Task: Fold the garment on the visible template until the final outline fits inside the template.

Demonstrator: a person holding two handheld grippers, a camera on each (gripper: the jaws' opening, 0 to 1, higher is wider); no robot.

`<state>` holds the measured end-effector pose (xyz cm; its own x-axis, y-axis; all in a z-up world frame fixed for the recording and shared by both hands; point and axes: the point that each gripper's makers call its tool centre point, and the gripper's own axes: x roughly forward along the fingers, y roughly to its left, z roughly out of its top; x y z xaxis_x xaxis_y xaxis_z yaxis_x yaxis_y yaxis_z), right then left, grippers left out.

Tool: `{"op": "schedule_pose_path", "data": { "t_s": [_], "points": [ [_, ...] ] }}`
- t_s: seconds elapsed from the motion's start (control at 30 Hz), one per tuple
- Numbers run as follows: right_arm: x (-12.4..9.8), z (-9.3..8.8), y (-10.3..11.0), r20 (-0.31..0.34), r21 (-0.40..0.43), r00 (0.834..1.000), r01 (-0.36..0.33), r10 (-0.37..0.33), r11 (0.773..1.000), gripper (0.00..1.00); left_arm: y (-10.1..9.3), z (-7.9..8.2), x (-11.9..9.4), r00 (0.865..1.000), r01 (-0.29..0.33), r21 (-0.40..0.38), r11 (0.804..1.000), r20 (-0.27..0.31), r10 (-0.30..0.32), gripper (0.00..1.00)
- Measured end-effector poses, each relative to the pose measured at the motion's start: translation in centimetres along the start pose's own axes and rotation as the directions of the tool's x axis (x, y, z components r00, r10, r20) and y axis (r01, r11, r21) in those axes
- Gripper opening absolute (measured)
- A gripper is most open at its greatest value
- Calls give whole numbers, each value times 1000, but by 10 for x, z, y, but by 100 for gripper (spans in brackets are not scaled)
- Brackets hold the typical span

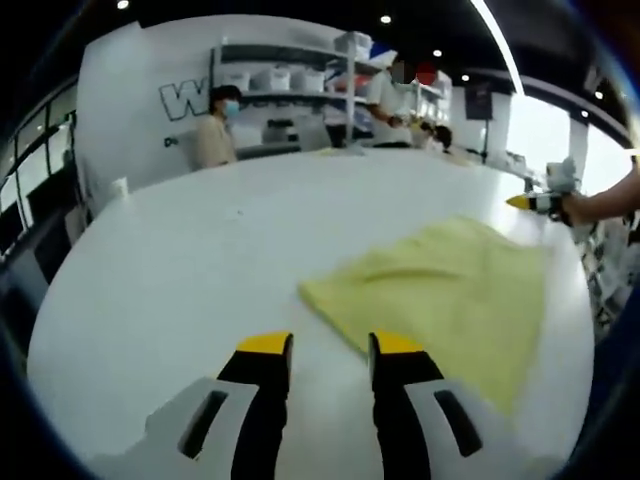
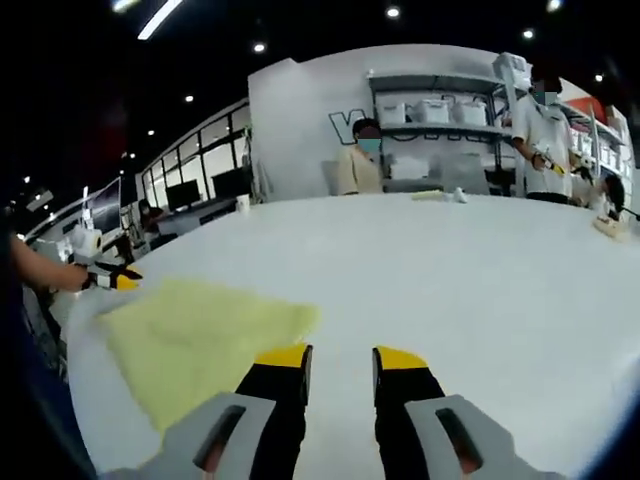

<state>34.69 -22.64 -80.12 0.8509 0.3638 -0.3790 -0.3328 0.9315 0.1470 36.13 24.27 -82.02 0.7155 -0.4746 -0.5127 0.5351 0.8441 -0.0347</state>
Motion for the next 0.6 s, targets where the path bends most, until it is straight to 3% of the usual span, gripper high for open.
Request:
{"op": "schedule_pose_path", "data": {
  "t_s": [0.13,0.27,0.43,0.6],
  "points": [
    [-17,-6,23,-9,-5,997,-72,72,997,32,-16,-8,-18,999,47,-63,997,12,-46,48],
    [-29,-10,41,2,8,991,-133,133,991,49,-28,-13,-33,998,54,-97,994,28,-52,59],
    [-47,-20,73,-34,-29,978,-208,207,978,67,-54,-12,-55,996,77,-131,988,46,-72,72],
    [-58,-22,87,-36,-25,968,-250,249,968,87,-72,-13,-71,994,102,-148,984,54,-95,83]
  ]
}}
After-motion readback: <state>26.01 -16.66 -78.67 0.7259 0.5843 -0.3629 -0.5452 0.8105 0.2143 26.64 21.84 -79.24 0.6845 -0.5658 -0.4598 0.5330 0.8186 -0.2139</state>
